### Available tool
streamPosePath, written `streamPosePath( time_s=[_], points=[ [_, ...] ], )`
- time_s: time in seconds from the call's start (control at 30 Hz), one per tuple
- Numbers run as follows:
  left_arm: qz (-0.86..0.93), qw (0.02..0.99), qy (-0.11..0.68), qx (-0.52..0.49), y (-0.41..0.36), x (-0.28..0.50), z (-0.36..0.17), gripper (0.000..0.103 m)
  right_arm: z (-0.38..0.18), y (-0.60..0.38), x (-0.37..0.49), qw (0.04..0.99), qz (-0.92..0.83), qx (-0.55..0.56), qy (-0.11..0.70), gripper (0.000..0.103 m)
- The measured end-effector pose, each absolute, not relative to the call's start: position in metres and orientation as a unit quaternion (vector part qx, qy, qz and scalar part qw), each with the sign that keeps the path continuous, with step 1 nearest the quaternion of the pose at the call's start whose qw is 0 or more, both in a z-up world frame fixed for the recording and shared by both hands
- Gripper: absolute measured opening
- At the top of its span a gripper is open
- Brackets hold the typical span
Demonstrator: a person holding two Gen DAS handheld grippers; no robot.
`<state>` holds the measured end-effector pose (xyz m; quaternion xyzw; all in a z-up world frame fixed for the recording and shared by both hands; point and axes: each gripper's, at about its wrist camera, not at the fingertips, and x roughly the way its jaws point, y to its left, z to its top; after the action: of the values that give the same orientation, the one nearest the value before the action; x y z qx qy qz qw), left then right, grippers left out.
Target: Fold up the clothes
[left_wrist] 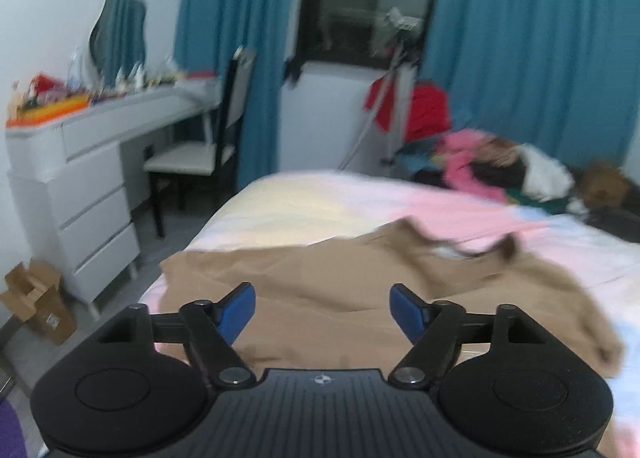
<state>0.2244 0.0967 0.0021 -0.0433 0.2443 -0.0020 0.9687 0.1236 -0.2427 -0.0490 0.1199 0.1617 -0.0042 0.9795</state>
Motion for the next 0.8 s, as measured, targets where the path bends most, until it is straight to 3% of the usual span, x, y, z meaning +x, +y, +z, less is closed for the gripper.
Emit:
streamPosePath(
  time_s=[0.17,0.33,0.4,0.5,0.53,0.8],
  points=[
    [-0.044,0.976,0.21,-0.025,0.04,0.142,0.011,0.102,-0.045,-0.238,0.106,0.984,0.002,0.109,0.139,0.075],
    [-0.067,0.982,0.178,-0.007,0.011,0.095,-0.012,0.103,-0.045,-0.235,0.095,0.987,-0.011,0.101,0.123,0.066],
    [-0.067,0.981,0.179,-0.007,0.01,0.091,-0.022,0.103,-0.045,-0.235,0.094,0.987,-0.018,0.103,0.126,0.057],
    [-0.073,0.979,0.19,-0.02,0.017,0.094,-0.036,0.103,-0.047,-0.241,0.097,0.981,-0.034,0.129,0.142,0.025],
    [-0.076,0.978,0.194,-0.027,0.021,0.096,-0.041,0.103,-0.048,-0.245,0.099,0.978,-0.04,0.142,0.149,0.023],
    [-0.071,0.959,0.254,-0.102,0.042,0.132,-0.075,0.103,-0.09,-0.327,0.177,0.905,-0.116,0.336,0.235,0.028]
  ],
)
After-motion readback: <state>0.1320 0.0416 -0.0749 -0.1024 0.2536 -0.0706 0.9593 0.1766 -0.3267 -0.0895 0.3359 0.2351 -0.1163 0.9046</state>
